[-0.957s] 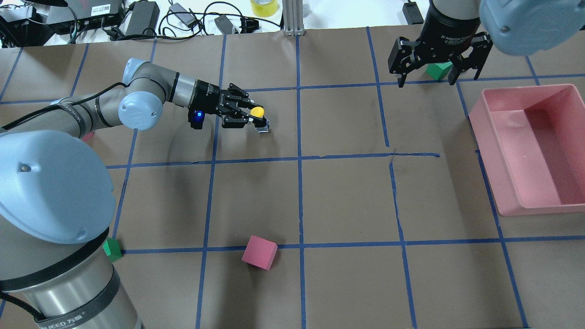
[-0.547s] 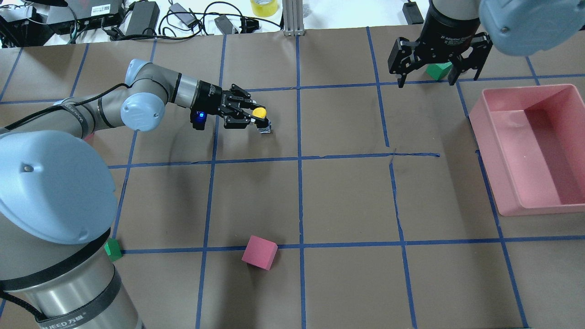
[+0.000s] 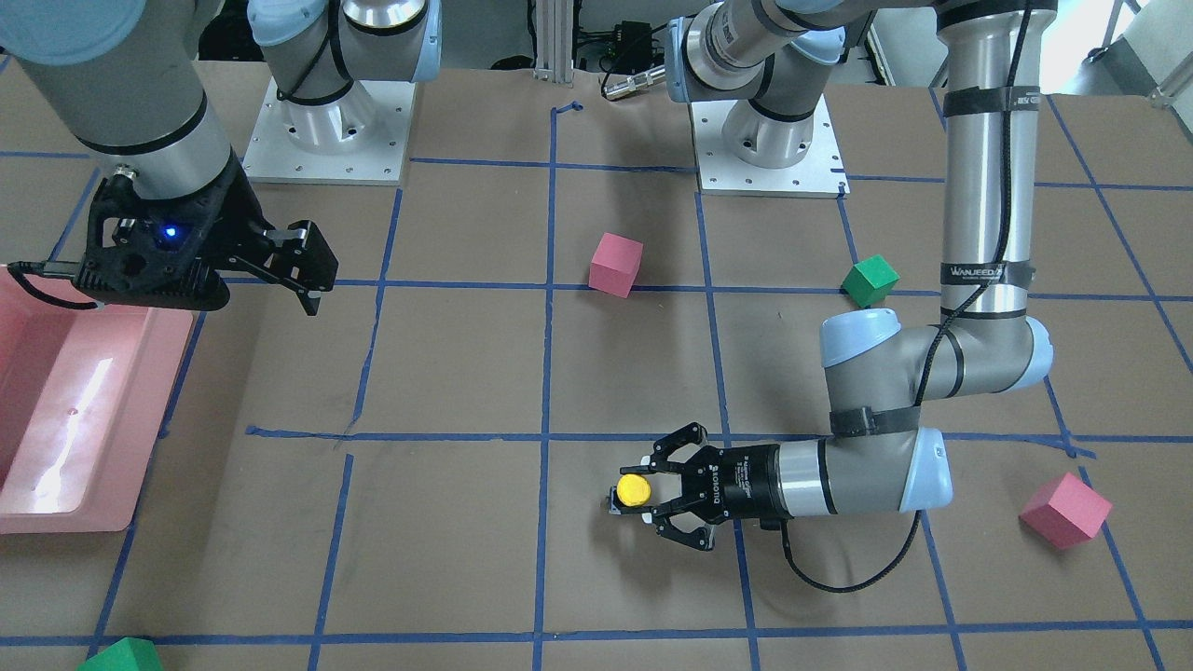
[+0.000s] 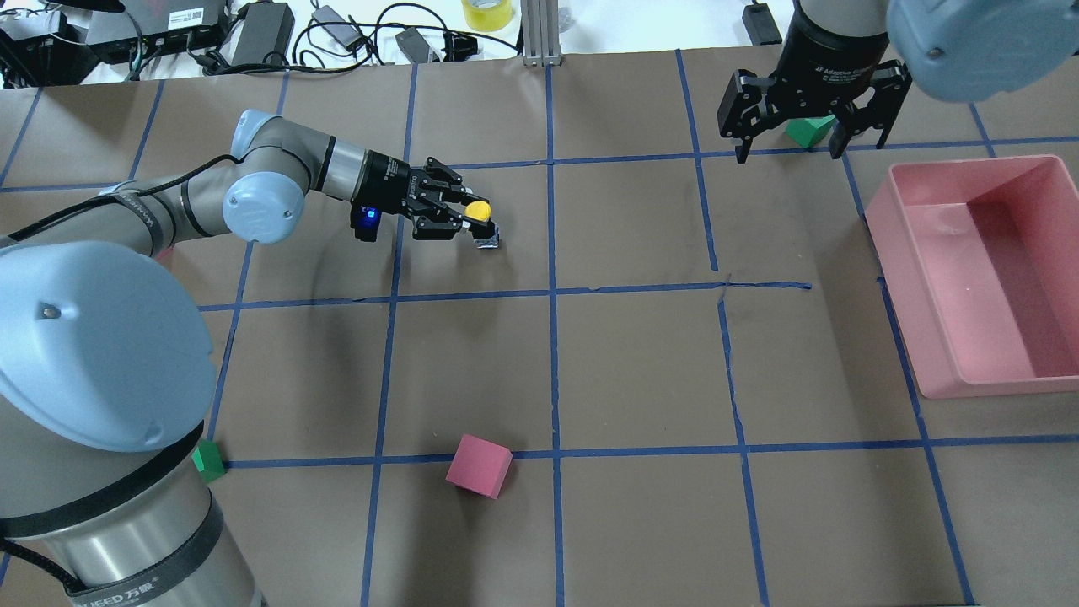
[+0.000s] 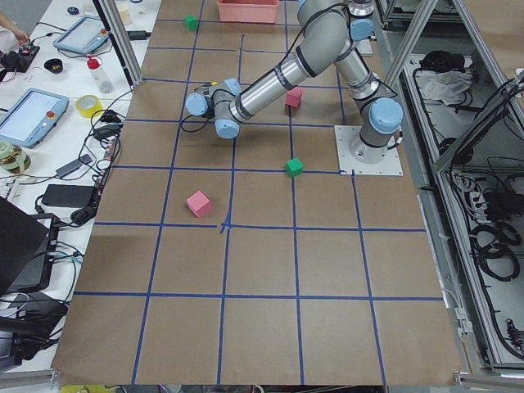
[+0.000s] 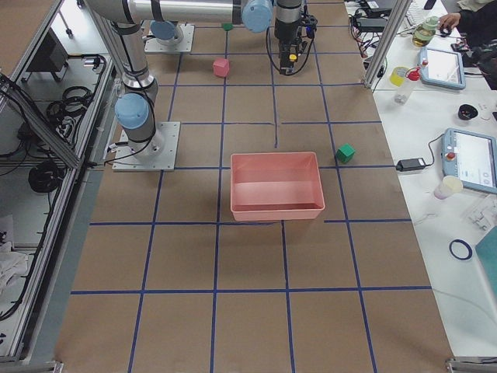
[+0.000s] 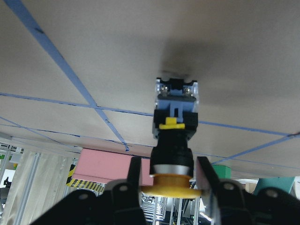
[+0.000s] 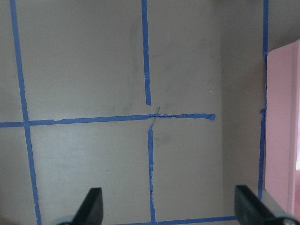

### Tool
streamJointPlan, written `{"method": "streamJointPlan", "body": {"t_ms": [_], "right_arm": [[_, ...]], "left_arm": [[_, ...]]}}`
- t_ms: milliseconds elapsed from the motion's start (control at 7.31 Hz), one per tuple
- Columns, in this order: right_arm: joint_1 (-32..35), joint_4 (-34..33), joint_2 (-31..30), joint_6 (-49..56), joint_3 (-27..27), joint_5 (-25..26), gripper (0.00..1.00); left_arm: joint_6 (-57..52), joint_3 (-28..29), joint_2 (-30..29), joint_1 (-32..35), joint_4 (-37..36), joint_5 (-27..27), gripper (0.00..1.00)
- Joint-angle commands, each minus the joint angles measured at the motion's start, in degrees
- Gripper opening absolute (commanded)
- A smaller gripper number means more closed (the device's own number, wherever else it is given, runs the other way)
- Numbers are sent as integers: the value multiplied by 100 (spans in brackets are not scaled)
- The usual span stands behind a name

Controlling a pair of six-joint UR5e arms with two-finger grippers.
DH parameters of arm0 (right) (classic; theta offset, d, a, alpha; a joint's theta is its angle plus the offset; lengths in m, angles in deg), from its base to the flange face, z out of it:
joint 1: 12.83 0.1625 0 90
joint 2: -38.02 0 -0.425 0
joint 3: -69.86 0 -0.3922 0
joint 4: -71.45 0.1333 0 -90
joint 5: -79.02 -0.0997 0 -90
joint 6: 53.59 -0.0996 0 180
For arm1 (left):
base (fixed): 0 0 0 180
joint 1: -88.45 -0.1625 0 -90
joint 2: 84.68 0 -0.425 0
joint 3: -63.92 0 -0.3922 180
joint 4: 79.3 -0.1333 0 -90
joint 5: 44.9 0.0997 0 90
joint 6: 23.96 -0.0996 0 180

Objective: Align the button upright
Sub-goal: 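Open the left gripper to release the switch standing upright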

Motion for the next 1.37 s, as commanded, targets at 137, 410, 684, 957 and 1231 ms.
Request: {"method": "streamJointPlan", "body": {"t_ms": [137,410,684,957,1231], "right_arm": [[-9,10,-24,0,-1,-83,100],[-9,19,-15,0,-1,-102,100],[-9,132,-33,0,-1,-102,100],[-27,186,-33,-9,-10,-111,100],[-27,186,-42,-9,-53,-111,100]], "left_arm": [[0,1,18,0,0,-6,97],[139,1,140,9,9,-6,99],[298,45,499,70,-61,796,97],[308,53,1130,394,-88,1973,99],[-103,-8,1763,457,-27,2534,99]]}}
